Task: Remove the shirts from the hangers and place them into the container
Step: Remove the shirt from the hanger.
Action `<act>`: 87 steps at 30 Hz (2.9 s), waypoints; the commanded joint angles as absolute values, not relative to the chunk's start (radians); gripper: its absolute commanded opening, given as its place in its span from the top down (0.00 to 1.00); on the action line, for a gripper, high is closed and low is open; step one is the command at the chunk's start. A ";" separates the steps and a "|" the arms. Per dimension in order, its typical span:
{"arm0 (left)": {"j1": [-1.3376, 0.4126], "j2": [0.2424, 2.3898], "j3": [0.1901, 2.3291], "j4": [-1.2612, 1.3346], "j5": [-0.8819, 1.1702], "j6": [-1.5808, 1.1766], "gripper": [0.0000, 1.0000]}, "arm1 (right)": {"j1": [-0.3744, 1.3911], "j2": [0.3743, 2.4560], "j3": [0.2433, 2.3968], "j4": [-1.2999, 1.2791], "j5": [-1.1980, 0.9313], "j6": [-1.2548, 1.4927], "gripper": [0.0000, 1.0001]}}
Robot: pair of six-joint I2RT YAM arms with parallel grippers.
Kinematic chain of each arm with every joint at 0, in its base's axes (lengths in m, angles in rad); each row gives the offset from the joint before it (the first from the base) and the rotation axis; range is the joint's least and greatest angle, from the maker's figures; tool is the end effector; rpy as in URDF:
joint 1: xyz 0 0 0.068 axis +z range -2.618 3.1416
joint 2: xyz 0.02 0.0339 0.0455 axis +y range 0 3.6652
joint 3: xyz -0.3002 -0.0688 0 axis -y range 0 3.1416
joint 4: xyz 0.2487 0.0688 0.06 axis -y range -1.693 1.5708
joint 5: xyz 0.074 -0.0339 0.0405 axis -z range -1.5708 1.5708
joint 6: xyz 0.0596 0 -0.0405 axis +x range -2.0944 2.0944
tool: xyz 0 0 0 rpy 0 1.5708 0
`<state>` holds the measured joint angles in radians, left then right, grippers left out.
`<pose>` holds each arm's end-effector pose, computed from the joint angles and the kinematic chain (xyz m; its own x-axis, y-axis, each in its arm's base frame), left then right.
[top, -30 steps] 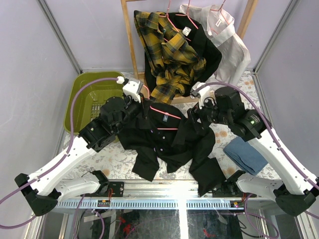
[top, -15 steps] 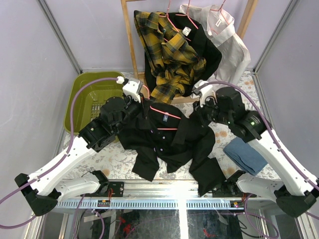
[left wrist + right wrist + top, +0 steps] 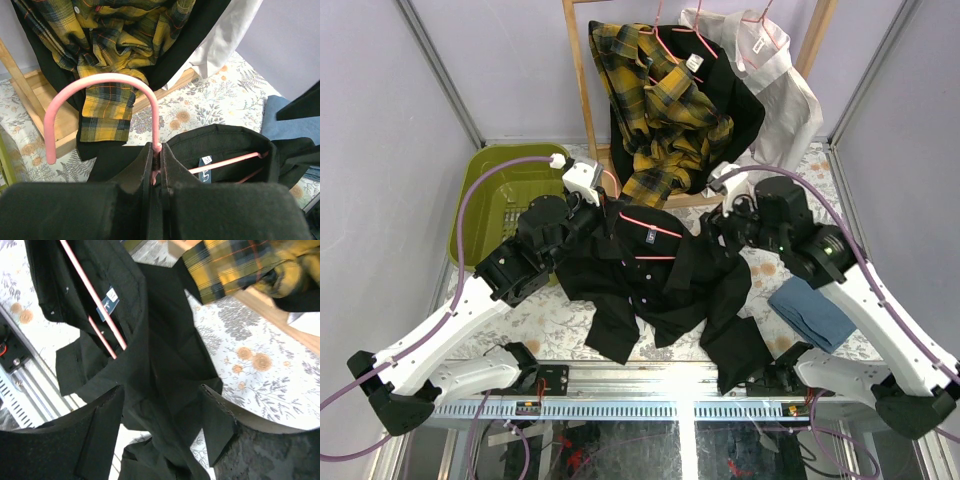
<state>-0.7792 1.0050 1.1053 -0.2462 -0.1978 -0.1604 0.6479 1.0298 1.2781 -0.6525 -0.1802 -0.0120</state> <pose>0.1730 -0.1544 0.4323 -0.1901 -0.0324 -0.9812 0.5271 0.8398 -0.1298 0.1639 0.1375 0.4379 -0.3049 -0.2456 -0.9202 -0.7288 0.6821 0.0594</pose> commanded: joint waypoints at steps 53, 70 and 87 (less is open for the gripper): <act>-0.780 0.833 1.027 -0.077 -0.221 -0.152 1.00 | 0.650 0.946 1.159 -0.528 0.228 -0.159 0.82; -0.779 0.864 1.035 -0.094 -0.130 -0.141 1.00 | 0.650 0.819 1.198 -0.439 -0.090 -0.071 0.31; -0.779 0.943 1.122 -0.189 -0.074 -0.146 1.00 | 0.650 1.089 1.318 -0.715 -0.383 -0.102 0.32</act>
